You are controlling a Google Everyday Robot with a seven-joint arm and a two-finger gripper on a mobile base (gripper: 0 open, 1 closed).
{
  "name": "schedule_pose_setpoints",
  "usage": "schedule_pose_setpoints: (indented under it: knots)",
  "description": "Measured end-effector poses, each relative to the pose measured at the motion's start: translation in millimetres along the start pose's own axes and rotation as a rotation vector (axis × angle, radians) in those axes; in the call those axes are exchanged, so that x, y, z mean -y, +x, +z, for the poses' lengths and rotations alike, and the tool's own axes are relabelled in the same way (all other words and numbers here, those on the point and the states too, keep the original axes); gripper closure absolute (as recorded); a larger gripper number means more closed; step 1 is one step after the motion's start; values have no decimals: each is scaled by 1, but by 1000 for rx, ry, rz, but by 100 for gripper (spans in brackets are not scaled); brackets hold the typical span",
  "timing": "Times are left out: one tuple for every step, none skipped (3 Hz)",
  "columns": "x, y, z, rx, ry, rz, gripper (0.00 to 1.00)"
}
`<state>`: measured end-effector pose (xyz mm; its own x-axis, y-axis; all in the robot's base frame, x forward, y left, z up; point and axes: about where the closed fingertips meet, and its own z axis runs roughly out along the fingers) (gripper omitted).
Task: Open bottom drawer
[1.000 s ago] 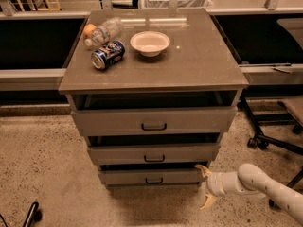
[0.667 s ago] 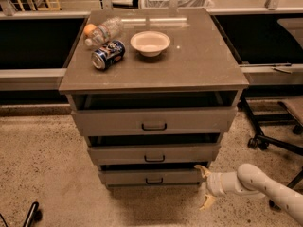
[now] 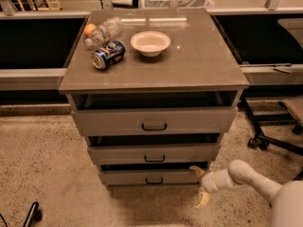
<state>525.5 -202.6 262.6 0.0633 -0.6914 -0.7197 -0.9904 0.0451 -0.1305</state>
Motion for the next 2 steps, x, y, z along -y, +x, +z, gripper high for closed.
schedule_pose_setpoints:
  knots:
    - [11, 27, 29, -3, -23, -1, 0]
    - [24, 42, 42, -5, 11, -14, 0]
